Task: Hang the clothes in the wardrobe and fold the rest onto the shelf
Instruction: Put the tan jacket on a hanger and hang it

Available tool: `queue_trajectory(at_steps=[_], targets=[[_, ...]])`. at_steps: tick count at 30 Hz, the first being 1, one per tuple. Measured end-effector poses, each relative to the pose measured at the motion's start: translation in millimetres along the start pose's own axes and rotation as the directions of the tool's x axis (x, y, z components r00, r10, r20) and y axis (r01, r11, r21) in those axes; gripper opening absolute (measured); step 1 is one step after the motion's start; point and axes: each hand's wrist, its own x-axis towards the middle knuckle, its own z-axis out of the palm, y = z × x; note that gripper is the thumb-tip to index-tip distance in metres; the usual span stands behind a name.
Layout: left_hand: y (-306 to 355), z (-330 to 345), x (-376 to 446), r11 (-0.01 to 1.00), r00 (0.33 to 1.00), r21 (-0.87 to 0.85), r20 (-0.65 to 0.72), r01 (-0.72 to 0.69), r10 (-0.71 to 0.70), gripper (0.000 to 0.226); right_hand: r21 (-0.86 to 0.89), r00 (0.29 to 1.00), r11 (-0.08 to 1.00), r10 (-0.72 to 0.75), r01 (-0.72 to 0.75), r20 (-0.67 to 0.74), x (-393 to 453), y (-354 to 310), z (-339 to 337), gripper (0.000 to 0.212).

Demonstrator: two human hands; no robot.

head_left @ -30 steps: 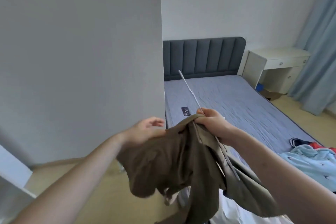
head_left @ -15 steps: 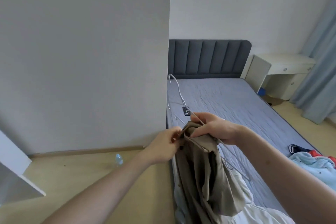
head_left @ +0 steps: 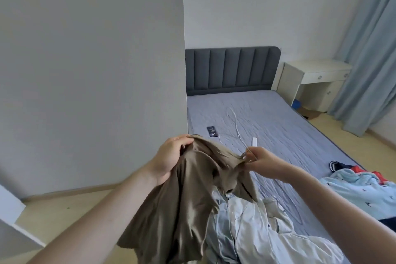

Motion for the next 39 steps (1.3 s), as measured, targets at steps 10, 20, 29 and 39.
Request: queue_trajectory(at_steps=[10,20,29,39], targets=[[12.0,-69.9,2.7,0.975,0.962,0.181,-0.216,-0.128,0.167,0.015,-0.066,0.920,0.993,-0.114,0.096,-0.374,16.7,-4.3,8.1,0.036],[-15.6,-74.6,-11.3,0.557,0.999,0.830,-0.005,-0.020,0.044,0.050,0.169,0.905,0.912,-0.318,0.373,-0.283,16.4,-105.8,-3.8,0.038],[3.9,-64.6,-10.8,0.912,0.967,0.323,-0.129,0.252,-0.221,0.027,-0.097,0.949,0.966,-0.256,0.241,-0.184,24.2,-77.7,-11.0,0.037],[9.7,-68.3,0.8,0.975,0.942,-0.043,-0.251,0.220,-0.224,0.024,-0.032,0.950,0.968,-0.250,0.249,-0.189,13.6,-45.2,-7.6,0.051]])
